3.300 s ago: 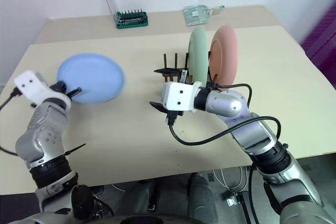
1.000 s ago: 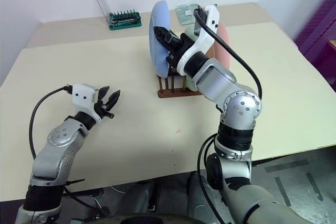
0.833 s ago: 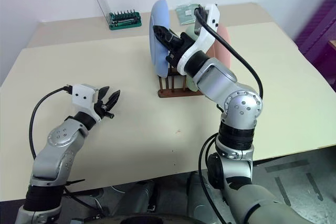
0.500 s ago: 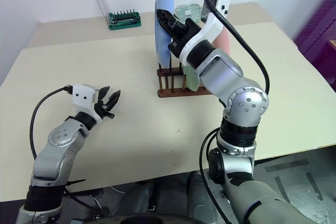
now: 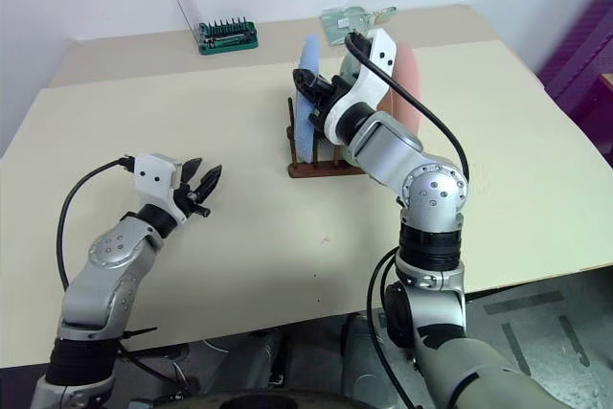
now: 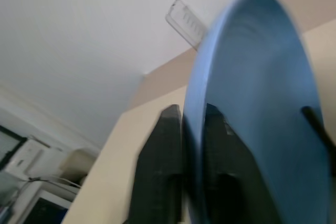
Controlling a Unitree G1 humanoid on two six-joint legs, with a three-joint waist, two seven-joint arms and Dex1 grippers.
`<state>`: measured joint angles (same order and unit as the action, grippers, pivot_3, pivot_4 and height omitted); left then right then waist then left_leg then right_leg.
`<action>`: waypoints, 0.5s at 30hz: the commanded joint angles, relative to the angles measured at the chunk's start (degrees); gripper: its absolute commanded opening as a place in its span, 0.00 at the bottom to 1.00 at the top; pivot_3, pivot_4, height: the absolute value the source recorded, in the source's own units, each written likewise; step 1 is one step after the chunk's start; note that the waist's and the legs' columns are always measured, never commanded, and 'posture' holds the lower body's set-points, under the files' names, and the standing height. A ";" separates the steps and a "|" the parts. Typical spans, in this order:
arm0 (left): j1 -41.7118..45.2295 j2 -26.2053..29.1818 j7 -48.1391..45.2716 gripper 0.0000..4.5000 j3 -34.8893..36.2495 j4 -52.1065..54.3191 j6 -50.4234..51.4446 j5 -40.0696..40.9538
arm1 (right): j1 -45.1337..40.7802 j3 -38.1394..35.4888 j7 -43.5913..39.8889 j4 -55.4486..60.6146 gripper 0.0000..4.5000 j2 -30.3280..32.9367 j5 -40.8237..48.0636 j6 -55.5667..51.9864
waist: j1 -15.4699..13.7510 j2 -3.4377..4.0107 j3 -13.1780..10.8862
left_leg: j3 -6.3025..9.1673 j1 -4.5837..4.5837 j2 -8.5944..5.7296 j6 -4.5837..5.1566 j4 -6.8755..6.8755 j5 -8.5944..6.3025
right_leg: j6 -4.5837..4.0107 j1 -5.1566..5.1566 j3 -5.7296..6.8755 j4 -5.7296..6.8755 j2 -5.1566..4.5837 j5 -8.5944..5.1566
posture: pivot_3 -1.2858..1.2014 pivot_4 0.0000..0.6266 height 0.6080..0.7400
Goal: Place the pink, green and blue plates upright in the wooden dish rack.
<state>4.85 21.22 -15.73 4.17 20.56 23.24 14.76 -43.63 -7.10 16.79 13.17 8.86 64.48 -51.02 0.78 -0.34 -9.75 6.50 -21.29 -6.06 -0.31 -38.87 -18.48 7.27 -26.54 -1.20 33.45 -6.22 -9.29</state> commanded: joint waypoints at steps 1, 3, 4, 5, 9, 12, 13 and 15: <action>-0.24 -0.14 0.30 0.45 0.93 2.74 -0.44 -0.44 | -3.08 5.43 -10.25 5.86 0.56 5.53 -9.23 3.92 | 0.03 0.01 0.00 | -0.01 0.00 0.00 0.01 -0.01 -0.01 | 0.00 0.00 0.00 0.00 0.00 0.00 | 0.52 0.24 1.00; -0.33 -0.30 0.31 0.45 0.96 2.94 -0.35 -0.53 | -3.13 9.30 -16.09 8.15 0.67 9.72 -15.96 7.24 | 0.03 0.01 0.00 | -0.02 0.00 0.00 0.01 0.00 -0.01 | 0.00 -0.01 0.01 0.00 0.00 0.00 | 0.52 0.24 1.00; -0.38 -0.36 0.24 0.45 0.89 3.02 -0.27 -0.56 | -3.13 10.63 -20.53 10.18 0.67 12.77 -18.79 9.46 | 0.03 0.00 0.00 | -0.02 0.00 0.01 0.02 0.00 -0.01 | 0.00 -0.01 0.02 0.00 0.00 0.00 | 0.52 0.24 1.00; -0.38 -0.35 0.08 0.45 0.76 3.03 -0.23 -0.60 | -3.03 10.86 -24.23 11.94 0.67 15.20 -20.45 11.23 | -0.03 0.00 0.00 | -0.03 0.00 0.01 0.02 -0.01 -0.01 | 0.01 0.00 0.02 -0.02 0.00 0.00 | 0.52 0.24 1.00; 0.01 -0.10 -0.69 0.45 -0.27 2.42 -0.58 -1.37 | -0.23 5.98 -35.07 17.04 0.67 23.15 -20.80 14.94 | -0.31 -0.04 0.01 | 0.00 -0.01 0.00 0.06 -0.07 -0.03 | 0.02 0.10 0.08 -0.12 -0.01 0.00 | 0.52 0.24 1.00; 0.69 0.14 -1.74 0.45 -1.08 0.88 -1.13 -1.89 | 10.19 -7.32 -42.13 18.54 0.67 31.98 -15.79 12.76 | -1.23 -0.13 0.06 | 0.04 0.00 0.00 0.11 -0.11 -0.06 | 0.02 0.21 0.13 -0.18 -0.04 0.00 | 0.52 0.24 1.00; 0.86 0.24 -2.15 0.45 -1.48 0.30 -1.42 -2.20 | 15.34 -11.80 -45.02 18.85 0.67 35.19 -16.22 12.72 | -1.76 -0.13 0.06 | 0.02 0.00 0.00 0.16 -0.15 -0.09 | 0.02 0.25 0.13 -0.22 -0.05 0.01 | 0.52 0.24 1.00; 1.04 0.31 -2.77 0.45 -2.06 -0.45 -1.87 -2.76 | 22.78 -17.57 -48.59 18.90 0.67 38.92 -16.66 12.95 | -2.36 -0.11 0.06 | 0.02 0.00 -0.06 0.27 -0.18 -0.15 | 0.02 0.34 0.18 -0.27 -0.15 0.00 | 0.52 0.24 1.00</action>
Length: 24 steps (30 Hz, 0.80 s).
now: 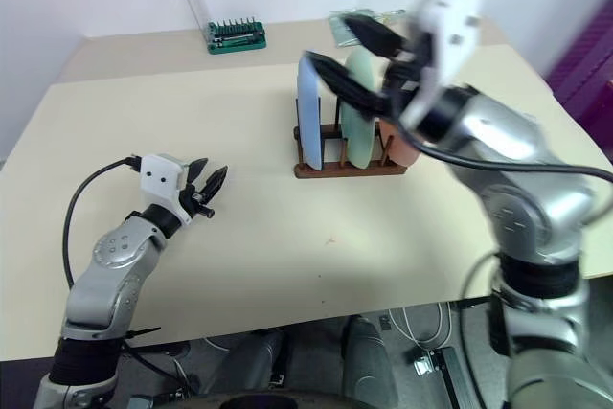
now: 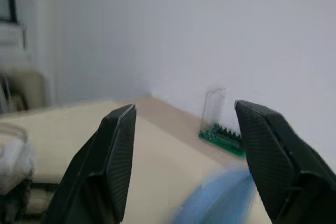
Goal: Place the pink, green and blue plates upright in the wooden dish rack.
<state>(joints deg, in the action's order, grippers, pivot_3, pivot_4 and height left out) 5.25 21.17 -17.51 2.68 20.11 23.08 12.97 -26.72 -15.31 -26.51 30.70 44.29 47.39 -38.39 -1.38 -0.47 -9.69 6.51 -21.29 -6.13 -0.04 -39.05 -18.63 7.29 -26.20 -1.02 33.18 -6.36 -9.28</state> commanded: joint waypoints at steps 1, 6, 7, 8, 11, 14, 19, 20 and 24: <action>0.83 0.32 -1.29 0.45 -0.98 -0.72 -2.07 -1.33 | 11.50 -14.07 -7.58 1.08 0.67 4.60 1.22 -0.39 | -0.26 0.05 0.00 | -0.15 0.01 0.00 0.03 -0.01 -0.02 | 0.01 -0.04 -0.04 0.00 -0.04 0.01 | 0.52 0.24 1.00; 2.30 0.22 -2.83 0.45 -2.16 -4.83 -3.94 -2.53 | 33.64 -22.68 -13.95 0.61 0.67 4.04 -3.68 1.69 | -0.70 0.13 0.05 | -0.24 0.15 0.05 0.29 -0.01 -0.16 | 0.02 0.04 -0.10 0.06 -0.03 0.01 | 0.52 0.24 1.00; 2.39 -0.10 -2.60 0.45 -2.71 -4.94 -3.98 -3.00 | 36.38 -21.76 -14.95 -0.45 0.67 4.28 -7.08 4.03 | -0.67 0.14 0.06 | -0.31 0.22 0.06 0.30 -0.01 -0.17 | 0.02 0.05 -0.17 0.08 -0.02 0.01 | 0.52 0.24 1.00; 2.47 0.00 -2.71 0.45 -3.01 -5.26 -3.89 -3.37 | 38.44 -19.94 -15.36 -1.99 0.67 4.16 -10.89 6.90 | -0.66 0.14 0.04 | -0.32 0.35 0.07 0.30 0.00 -0.17 | 0.02 0.20 -0.18 0.09 -0.01 0.00 | 0.52 0.24 1.00; 1.64 1.28 -4.12 0.45 -1.93 -5.43 -2.87 -2.69 | 38.04 -15.67 -14.08 -5.70 0.67 2.50 -15.50 10.70 | -0.55 0.14 0.02 | -0.32 1.07 0.10 0.41 0.05 -0.25 | 0.12 0.95 -0.16 -0.04 0.01 -0.09 | 0.52 0.24 1.00; 0.24 2.11 -4.93 0.45 -1.27 -3.66 -1.55 -1.91 | 36.33 -13.13 -14.85 -10.48 0.67 2.21 -18.99 14.20 | -0.63 0.18 0.01 | -0.31 1.07 0.08 0.43 0.03 -0.26 | 0.21 0.96 -0.16 -0.05 0.00 -0.14 | 0.52 0.24 1.00; -0.84 2.94 -4.61 0.45 0.50 -2.41 -0.67 -2.19 | 32.97 -11.55 -16.52 -15.91 0.67 1.34 -21.09 18.86 | -0.89 0.16 -0.01 | -0.25 0.98 0.01 0.28 0.01 -0.18 | 0.21 0.90 -0.13 -0.04 -0.07 -0.13 | 0.52 0.24 1.00; -1.19 3.15 -4.34 0.45 0.84 -1.69 -0.15 -2.33 | 32.77 -11.14 -16.80 -16.43 0.67 1.39 -21.39 19.03 | -0.87 0.16 0.00 | -0.24 0.99 0.01 0.30 0.01 -0.19 | 0.20 0.91 -0.13 -0.05 -0.07 -0.13 | 0.52 0.24 1.00; -1.42 3.00 -2.81 0.45 1.35 1.65 2.61 -2.44 | 30.50 -8.73 -16.73 -19.15 0.67 1.20 -23.53 20.70 | -0.81 0.16 -0.01 | -0.20 0.98 0.01 0.42 0.02 -0.26 | 0.20 0.90 -0.10 -0.04 -0.07 -0.14 | 0.52 0.24 1.00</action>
<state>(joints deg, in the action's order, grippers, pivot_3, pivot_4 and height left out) 3.62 23.88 -21.03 2.99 18.43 25.05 10.65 5.28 -23.92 -43.25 11.77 45.85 24.47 -19.42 -2.19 -0.31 -9.70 6.30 -20.30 -6.11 0.38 -39.03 -18.89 7.50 -25.30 -1.12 33.14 -6.44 -9.42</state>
